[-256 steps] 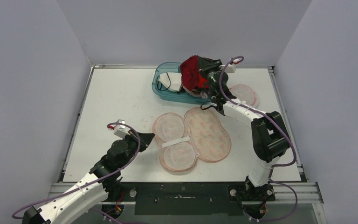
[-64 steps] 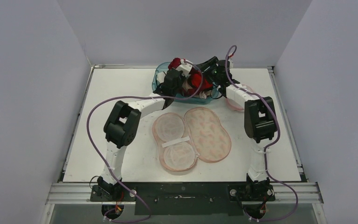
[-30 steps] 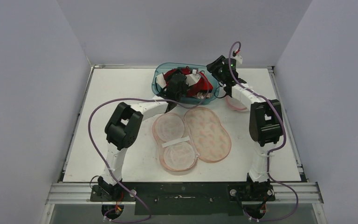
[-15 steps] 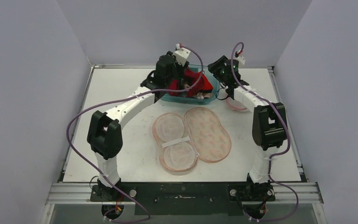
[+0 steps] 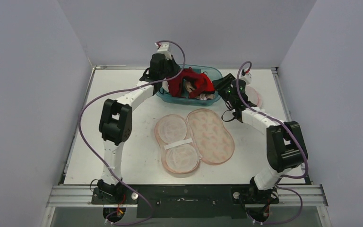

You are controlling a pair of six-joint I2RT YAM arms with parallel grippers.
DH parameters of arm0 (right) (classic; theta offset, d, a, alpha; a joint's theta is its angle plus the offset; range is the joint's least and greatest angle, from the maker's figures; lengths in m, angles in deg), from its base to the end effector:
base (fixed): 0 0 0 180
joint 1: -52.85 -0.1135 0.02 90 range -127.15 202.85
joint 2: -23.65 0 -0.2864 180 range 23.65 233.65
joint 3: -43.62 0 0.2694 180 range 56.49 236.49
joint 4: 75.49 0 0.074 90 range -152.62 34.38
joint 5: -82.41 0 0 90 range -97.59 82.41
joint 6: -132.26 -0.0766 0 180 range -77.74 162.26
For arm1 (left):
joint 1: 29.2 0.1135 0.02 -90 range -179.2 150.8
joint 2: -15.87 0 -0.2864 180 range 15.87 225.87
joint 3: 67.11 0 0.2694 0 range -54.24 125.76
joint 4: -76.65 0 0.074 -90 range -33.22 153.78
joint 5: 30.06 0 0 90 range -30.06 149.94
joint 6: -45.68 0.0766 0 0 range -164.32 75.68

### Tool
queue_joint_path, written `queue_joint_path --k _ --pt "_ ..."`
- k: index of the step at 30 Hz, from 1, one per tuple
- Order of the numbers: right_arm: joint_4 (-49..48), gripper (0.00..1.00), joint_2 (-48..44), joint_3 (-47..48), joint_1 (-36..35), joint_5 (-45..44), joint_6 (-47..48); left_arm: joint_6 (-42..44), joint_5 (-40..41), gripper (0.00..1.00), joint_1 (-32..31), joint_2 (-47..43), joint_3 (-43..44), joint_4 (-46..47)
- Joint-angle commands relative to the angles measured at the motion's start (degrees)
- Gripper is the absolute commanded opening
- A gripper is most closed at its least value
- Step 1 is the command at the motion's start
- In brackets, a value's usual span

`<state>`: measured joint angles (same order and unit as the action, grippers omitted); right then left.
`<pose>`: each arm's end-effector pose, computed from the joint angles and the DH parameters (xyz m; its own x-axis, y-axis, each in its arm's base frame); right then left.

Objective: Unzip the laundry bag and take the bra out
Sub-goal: Adjust the bra in the bin.

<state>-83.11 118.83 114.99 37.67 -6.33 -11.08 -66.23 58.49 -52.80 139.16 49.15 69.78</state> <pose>0.4213 0.1160 0.2480 -0.3870 0.7260 -0.5685 0.0474 0.6314 0.7740 0.5406 -0.2383 0.2838 -0.3620 -0.2489 -0.8983 0.3101 0.8767 -0.3679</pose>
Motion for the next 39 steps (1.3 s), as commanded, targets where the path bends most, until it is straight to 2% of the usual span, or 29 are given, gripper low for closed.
queue_joint_path --k 1,12,17,20,27,29,31,33,39 --pt "-6.39 0.44 -5.27 -4.65 -1.47 -2.91 -0.48 -9.97 -8.38 0.00 0.30 1.84 -0.24 12.00" --pt "-4.89 0.44 -13.01 -15.13 -7.53 -5.91 3.08 -12.02 -10.46 0.00 -0.69 8.72 -1.43 12.65" --pt "-2.89 0.48 -17.81 -19.15 -8.99 -7.08 4.09 -12.28 -10.94 0.00 -1.48 11.07 -2.05 13.77" --pt "-0.73 0.53 -21.11 -21.20 -9.70 -8.12 5.05 -12.20 -11.13 0.00 -2.41 11.80 -2.10 15.20" --pt "3.75 0.74 -25.77 -25.25 -10.31 -10.68 6.13 -11.70 -10.80 0.01 -4.02 11.28 -2.13 16.16" --pt "5.03 0.81 -27.49 -25.69 -10.31 -12.25 6.94 -11.31 -10.30 0.06 -4.01 9.38 -3.76 17.01" --pt "6.50 0.88 -29.50 -25.77 -10.32 -13.96 7.42 -10.72 -10.15 0.15 -4.11 7.35 -4.80 17.24" --pt "7.43 0.91 -31.48 -26.12 -10.20 -15.71 7.32 -10.26 -10.15 0.27 -4.25 5.27 -5.56 17.24" --pt "11.06 0.98 -34.45 -25.57 -9.68 -17.15 7.61 -8.58 -9.25 0.50 -4.75 -3.34 -10.66 16.23"
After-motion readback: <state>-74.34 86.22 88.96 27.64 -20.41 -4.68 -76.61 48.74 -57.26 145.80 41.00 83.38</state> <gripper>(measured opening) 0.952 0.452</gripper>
